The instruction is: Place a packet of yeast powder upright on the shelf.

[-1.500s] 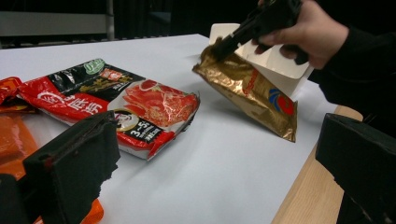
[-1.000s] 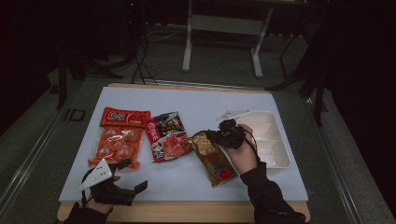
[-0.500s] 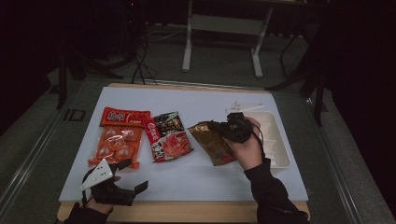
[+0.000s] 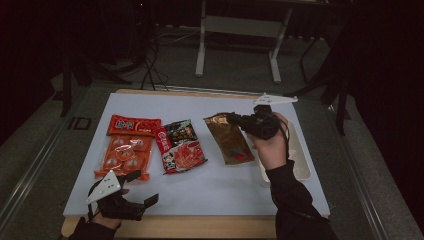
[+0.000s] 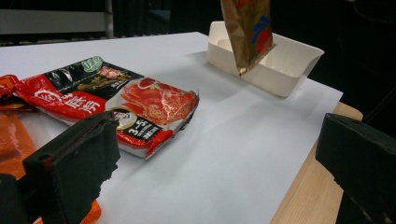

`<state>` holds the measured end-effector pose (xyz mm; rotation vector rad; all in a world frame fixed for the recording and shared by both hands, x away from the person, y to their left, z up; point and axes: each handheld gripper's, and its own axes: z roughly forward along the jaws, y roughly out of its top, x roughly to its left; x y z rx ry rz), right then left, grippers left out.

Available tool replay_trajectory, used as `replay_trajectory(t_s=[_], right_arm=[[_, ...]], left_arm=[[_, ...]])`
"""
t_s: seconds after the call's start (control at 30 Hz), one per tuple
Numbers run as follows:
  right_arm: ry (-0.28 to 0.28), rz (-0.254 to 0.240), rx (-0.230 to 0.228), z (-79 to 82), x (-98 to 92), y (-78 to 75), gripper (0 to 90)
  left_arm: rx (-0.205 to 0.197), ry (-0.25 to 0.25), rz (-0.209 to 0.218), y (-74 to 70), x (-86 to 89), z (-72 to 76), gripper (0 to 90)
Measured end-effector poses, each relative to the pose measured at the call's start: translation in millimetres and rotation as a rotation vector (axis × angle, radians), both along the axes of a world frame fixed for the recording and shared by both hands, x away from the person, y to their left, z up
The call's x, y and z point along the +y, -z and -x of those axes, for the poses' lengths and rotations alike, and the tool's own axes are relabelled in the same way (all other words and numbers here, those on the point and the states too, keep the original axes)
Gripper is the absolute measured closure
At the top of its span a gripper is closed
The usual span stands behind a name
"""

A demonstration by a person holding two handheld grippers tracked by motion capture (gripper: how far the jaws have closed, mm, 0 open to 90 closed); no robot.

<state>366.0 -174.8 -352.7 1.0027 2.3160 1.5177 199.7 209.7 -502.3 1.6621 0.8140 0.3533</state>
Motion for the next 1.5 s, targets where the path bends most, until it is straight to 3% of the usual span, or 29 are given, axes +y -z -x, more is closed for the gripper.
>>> replay_trajectory(t_s=[0.27, 0.43, 0.73, 1.1, 1.5], right_arm=[[0.043, -0.022, -0.02, -9.9, -15.1, -20.5, 90.0], [0.099, -0.023, -0.05, -19.2, -29.6, -37.6, 90.0], [0.172, -0.031, -0.062, -34.1, -58.4, -49.8, 90.0], [0.236, -0.045, -0.061, -52.5, -91.0, -44.9, 90.0], [0.259, -0.074, -0.096, -76.5, -114.9, -17.8, 90.0]], left_arm=[[0.0, 0.001, 0.002, 0.2, -0.6, 0.0, 0.0], [-0.004, 0.005, -0.001, 0.2, -1.0, 0.1, 0.0], [-0.003, 0.005, 0.001, 0.7, -1.8, -0.3, 0.0], [0.001, 0.007, -0.003, 1.7, -2.5, -1.3, 0.0], [0.006, 0.011, -0.006, 2.7, -3.0, -2.2, 0.0]])
